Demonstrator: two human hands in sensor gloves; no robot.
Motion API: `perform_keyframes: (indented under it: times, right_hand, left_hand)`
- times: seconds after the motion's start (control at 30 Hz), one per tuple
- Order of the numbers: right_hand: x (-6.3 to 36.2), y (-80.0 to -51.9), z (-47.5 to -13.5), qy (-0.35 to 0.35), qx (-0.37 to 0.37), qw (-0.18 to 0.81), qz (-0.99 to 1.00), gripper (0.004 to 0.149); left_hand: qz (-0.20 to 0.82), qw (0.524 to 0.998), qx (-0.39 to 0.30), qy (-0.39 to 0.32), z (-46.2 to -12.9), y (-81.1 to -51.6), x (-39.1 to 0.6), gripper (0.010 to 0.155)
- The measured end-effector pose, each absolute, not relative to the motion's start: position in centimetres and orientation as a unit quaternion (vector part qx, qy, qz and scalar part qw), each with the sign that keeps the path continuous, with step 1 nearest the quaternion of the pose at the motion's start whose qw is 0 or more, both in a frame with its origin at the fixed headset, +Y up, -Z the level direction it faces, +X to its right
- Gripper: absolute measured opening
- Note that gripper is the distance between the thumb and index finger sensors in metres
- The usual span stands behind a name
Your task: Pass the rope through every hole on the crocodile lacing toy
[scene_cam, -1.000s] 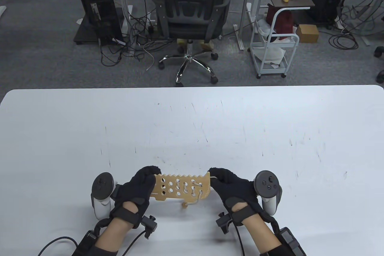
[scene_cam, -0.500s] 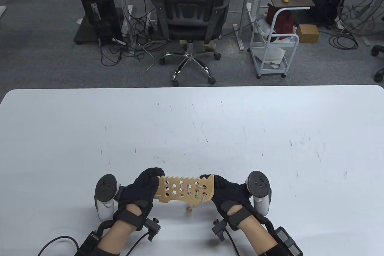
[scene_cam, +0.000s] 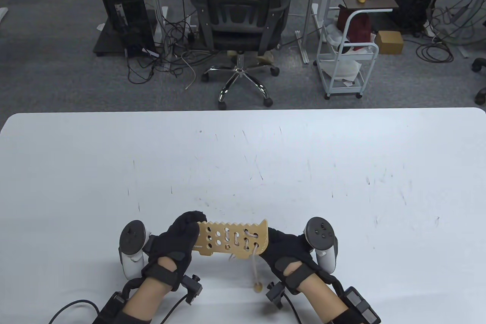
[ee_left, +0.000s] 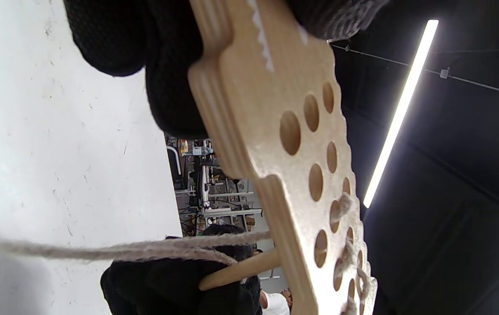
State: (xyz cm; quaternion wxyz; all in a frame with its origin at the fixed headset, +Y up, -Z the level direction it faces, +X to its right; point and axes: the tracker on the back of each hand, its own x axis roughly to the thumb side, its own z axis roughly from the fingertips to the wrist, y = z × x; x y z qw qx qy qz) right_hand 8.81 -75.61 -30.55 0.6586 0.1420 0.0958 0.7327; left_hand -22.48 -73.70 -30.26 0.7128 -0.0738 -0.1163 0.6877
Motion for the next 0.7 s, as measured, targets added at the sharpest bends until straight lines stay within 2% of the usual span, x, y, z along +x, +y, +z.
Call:
perform_keyframes:
  times: [0.7]
  right_hand:
    - [7.5, -75.3, -29.8, 0.11, 0.156, 0.683, 0.705, 0.042]
  left_hand:
    - [0.692, 0.71, -0.085, -0.098, -30.2, -74.0, -22.2, 0.051]
